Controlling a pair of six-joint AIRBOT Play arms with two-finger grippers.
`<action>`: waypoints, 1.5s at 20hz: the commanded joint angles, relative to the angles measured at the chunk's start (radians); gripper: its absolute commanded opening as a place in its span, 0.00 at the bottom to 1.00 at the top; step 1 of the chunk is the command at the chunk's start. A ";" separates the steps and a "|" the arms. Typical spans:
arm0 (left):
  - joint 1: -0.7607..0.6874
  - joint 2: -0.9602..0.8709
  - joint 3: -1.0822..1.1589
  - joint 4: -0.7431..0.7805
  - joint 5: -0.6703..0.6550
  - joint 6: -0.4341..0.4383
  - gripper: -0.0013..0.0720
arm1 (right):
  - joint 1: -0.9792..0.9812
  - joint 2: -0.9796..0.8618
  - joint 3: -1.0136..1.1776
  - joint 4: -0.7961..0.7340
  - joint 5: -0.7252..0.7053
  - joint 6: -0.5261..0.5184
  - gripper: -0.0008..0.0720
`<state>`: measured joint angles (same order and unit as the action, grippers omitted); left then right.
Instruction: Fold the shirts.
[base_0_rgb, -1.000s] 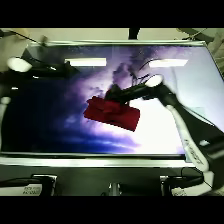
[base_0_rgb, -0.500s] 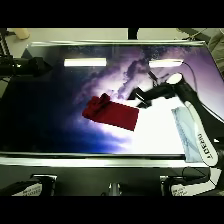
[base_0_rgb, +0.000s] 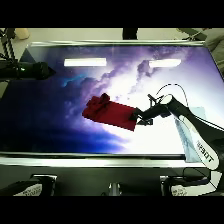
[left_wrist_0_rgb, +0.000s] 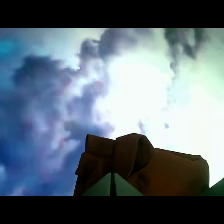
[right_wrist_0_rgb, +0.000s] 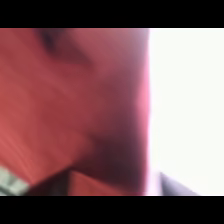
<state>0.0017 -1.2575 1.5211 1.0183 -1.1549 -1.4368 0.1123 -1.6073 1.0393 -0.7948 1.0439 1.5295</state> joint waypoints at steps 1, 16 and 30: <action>-0.003 0.000 -0.001 0.003 0.000 -0.002 0.06 | 0.008 -0.005 0.000 0.221 -0.082 -0.079 0.05; -0.003 0.000 -0.001 0.003 0.002 0.002 0.06 | -0.781 0.117 0.570 0.017 0.298 0.068 0.03; -0.003 0.000 -0.001 0.003 0.003 0.043 0.06 | -0.993 0.314 0.495 -0.514 0.789 0.213 0.03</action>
<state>-0.0010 -1.2575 1.5204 1.0218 -1.1526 -1.4044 -0.8711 -1.3376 1.5803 -1.0405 1.6890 1.7107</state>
